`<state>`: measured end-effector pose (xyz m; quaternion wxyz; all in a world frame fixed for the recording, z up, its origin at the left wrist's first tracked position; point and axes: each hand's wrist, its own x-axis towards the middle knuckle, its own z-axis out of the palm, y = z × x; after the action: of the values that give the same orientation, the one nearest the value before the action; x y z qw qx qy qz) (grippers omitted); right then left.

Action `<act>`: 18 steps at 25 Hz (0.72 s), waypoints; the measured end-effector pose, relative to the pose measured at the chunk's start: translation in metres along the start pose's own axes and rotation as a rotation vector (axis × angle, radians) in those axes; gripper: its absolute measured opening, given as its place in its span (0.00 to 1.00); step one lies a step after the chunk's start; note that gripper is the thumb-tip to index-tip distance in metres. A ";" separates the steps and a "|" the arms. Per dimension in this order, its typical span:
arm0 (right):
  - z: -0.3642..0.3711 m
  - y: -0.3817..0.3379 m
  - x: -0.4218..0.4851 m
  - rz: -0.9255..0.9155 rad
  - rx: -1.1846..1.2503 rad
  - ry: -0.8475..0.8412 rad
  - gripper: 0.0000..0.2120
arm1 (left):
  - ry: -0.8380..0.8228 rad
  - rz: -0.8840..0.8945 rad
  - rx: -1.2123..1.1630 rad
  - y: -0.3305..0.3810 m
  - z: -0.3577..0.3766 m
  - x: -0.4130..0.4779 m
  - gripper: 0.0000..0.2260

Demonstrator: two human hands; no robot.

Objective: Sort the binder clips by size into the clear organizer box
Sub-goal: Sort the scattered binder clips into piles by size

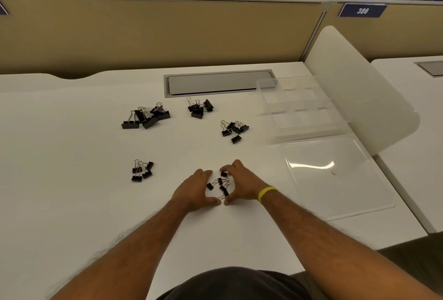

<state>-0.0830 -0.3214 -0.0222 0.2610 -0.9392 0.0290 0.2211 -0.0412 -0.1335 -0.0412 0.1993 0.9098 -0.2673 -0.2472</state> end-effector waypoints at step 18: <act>0.011 0.000 -0.018 -0.068 0.239 0.141 0.32 | 0.129 0.142 -0.261 -0.011 0.010 -0.016 0.23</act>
<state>-0.1037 -0.3174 -0.0225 0.3757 -0.9151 0.0418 0.1405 -0.0547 -0.1177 -0.0491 0.3493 0.8691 -0.2832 -0.2063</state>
